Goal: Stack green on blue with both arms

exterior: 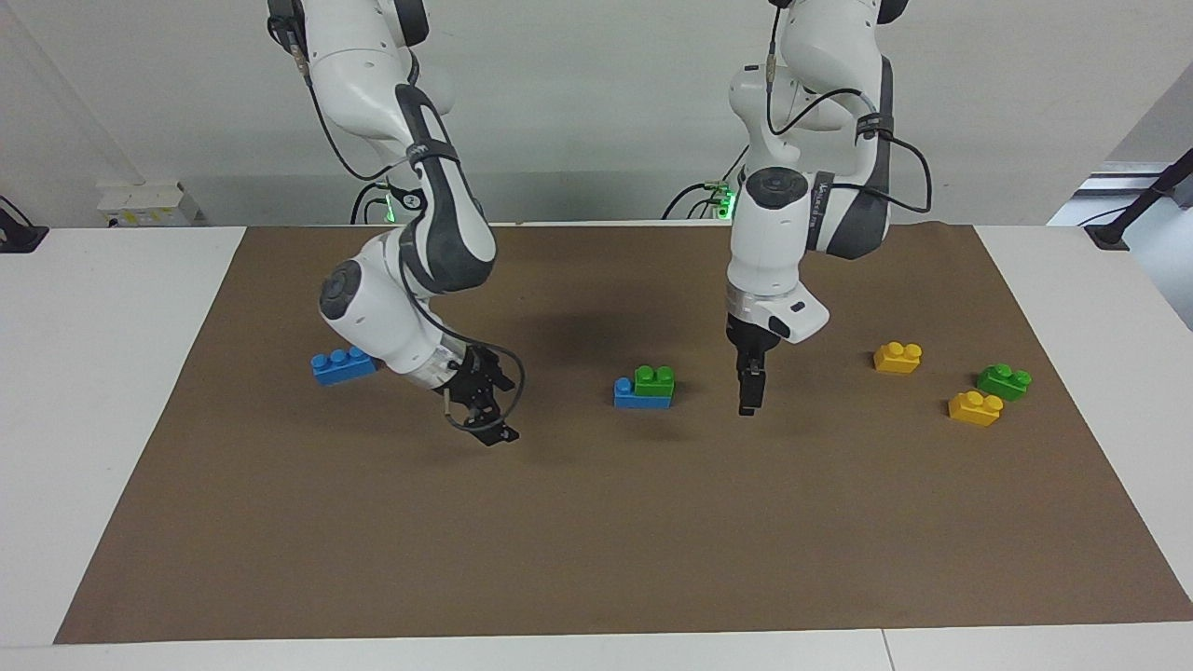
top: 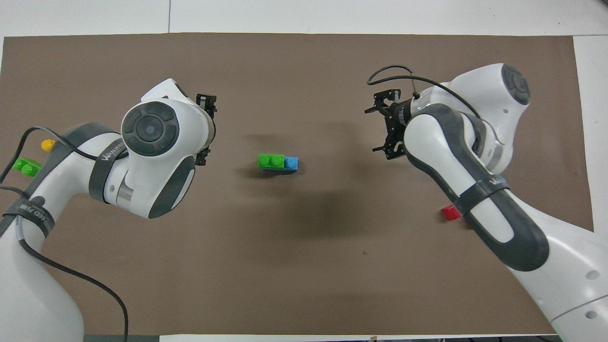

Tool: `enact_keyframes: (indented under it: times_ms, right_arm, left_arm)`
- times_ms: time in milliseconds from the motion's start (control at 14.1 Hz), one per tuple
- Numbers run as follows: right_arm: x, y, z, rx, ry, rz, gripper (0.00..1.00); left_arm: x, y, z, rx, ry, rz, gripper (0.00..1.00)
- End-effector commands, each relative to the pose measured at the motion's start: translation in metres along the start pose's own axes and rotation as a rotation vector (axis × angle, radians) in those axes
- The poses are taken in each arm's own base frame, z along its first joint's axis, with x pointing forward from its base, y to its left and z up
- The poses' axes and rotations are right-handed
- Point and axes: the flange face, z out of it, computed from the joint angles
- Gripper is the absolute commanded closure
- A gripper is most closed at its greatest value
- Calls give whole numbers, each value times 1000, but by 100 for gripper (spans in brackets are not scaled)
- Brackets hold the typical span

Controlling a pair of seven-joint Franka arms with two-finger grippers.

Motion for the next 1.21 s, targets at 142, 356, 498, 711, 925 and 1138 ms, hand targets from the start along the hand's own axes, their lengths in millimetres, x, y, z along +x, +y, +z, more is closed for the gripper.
enact_keyframes:
  times_ms: [142, 356, 498, 711, 925, 1138]
  right_arm:
    - [41, 24, -112, -93, 111, -426, 0]
    - [45, 36, -168, -182, 195, -650, 0]
    - [34, 47, -200, -232, 217, -828, 0]
    - [17, 65, -239, -299, 256, -1065, 0]
    - [21, 81, -261, -390, 206, -1283, 0]
    - [28, 81, -278, -441, 222, -1297, 0]
  left_arm:
    - [87, 7, -5, 2, 45, 257, 0]
    - [133, 9, -12, 4, 65, 442, 0]
    - [156, 6, -21, 5, 79, 565, 0]
    - [165, 3, -36, 39, 78, 736, 0]
    - [190, -3, -60, 95, 59, 952, 0]
    - [214, -5, -88, 118, -28, 1145, 0]
